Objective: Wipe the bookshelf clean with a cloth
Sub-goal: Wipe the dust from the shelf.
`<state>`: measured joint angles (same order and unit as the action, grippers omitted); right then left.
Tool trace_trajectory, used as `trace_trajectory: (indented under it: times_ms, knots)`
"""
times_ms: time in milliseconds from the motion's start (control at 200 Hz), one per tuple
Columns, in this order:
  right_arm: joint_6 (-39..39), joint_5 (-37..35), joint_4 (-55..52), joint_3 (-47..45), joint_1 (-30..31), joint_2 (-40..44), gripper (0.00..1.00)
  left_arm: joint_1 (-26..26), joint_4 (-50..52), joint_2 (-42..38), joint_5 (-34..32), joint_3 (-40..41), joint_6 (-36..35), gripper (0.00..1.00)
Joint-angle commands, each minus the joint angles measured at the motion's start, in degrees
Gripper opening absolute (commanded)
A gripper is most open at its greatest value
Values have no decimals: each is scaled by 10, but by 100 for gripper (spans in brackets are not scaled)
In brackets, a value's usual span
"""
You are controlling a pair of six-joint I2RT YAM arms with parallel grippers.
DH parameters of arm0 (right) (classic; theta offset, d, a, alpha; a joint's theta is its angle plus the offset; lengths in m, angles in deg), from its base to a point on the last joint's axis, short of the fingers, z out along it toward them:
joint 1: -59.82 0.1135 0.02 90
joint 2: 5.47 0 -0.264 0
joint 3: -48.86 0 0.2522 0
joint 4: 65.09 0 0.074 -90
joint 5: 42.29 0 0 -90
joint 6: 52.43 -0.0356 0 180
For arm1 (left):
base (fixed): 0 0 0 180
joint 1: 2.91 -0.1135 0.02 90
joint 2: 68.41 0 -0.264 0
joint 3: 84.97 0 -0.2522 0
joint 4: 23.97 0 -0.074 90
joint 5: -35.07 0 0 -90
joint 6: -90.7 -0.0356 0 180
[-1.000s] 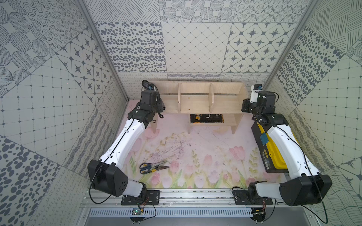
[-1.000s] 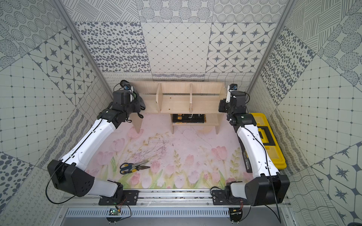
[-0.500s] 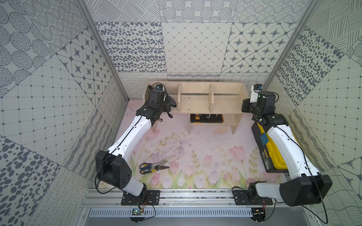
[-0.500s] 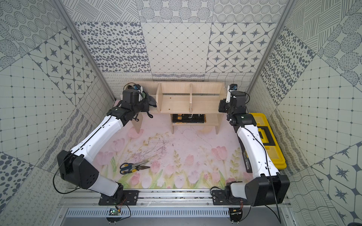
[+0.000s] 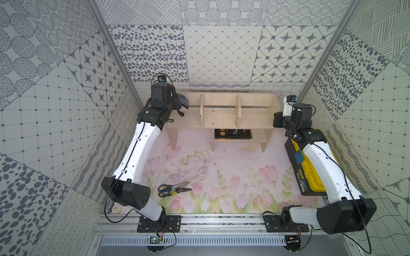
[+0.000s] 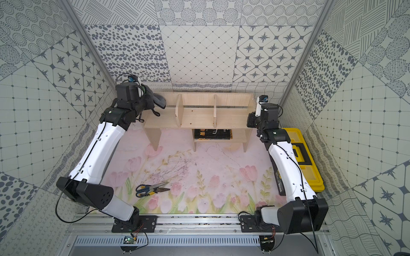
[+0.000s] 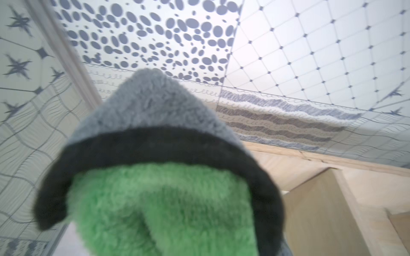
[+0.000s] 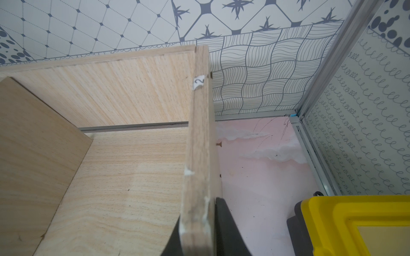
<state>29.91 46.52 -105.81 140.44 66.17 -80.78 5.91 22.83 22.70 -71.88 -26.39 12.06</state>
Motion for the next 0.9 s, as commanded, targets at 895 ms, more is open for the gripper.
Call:
trace_trajectory:
  times_ms: [895]
  knots:
    - [-81,175,26,-20,41,15,0,144,75,131,287,-163,-84,0]
